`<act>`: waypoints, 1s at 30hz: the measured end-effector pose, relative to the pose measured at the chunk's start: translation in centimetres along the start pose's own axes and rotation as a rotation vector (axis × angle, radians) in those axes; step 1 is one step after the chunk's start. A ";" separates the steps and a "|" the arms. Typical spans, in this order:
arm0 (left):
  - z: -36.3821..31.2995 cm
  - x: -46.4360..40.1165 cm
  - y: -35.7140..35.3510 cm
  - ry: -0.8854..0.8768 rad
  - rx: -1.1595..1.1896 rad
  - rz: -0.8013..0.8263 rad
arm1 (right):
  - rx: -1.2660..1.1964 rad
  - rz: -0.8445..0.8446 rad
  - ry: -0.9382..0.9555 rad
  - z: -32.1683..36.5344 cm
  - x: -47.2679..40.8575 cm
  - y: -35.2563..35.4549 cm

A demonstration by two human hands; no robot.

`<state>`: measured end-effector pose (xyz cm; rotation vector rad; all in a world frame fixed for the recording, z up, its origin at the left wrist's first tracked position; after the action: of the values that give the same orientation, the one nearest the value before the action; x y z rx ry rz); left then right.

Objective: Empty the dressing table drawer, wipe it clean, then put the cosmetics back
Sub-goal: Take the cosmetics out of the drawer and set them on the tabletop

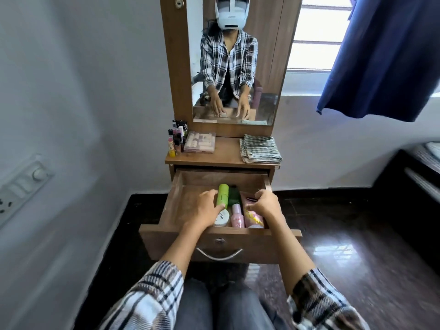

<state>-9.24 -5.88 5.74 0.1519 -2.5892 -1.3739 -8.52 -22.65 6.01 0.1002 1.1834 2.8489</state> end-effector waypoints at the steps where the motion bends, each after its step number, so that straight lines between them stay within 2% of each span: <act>1: 0.0 0.0 -0.3 0.022 0.006 0.015 | 0.036 0.006 -0.029 -0.2 0.4 -0.2; 7: 0.9 -1.0 -3.0 0.203 0.007 0.092 | 0.174 0.004 -0.067 -1.1 1.3 -1.9; 11: 1.0 -2.1 -3.5 0.247 -0.026 0.116 | 0.220 0.027 -0.114 -1.4 0.4 -2.5; 19: 0.9 -3.9 -4.3 0.096 -0.254 0.231 | 0.304 0.043 -0.189 -2.3 -0.3 -3.2; 26: 0.9 -4.2 -5.3 0.020 -0.402 0.219 | 0.326 0.053 -0.195 -2.7 -0.6 -3.6; 30: 0.7 -4.2 -5.3 0.018 -0.385 0.219 | 0.307 0.016 -0.196 -2.6 -0.4 -3.6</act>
<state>-5.33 -7.52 0.40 -0.1720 -2.1940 -1.7348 -8.19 -21.97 1.63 0.3927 1.5657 2.5725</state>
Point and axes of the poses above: each hand's wrist, its own x-axis away from the middle knuckle, its own y-axis out of the back of the hand, z = x × y, the point moved 2 cm from there along -x, towards the middle knuckle, and after that the axes turned 14 degrees about y, right-handed, at the moved point
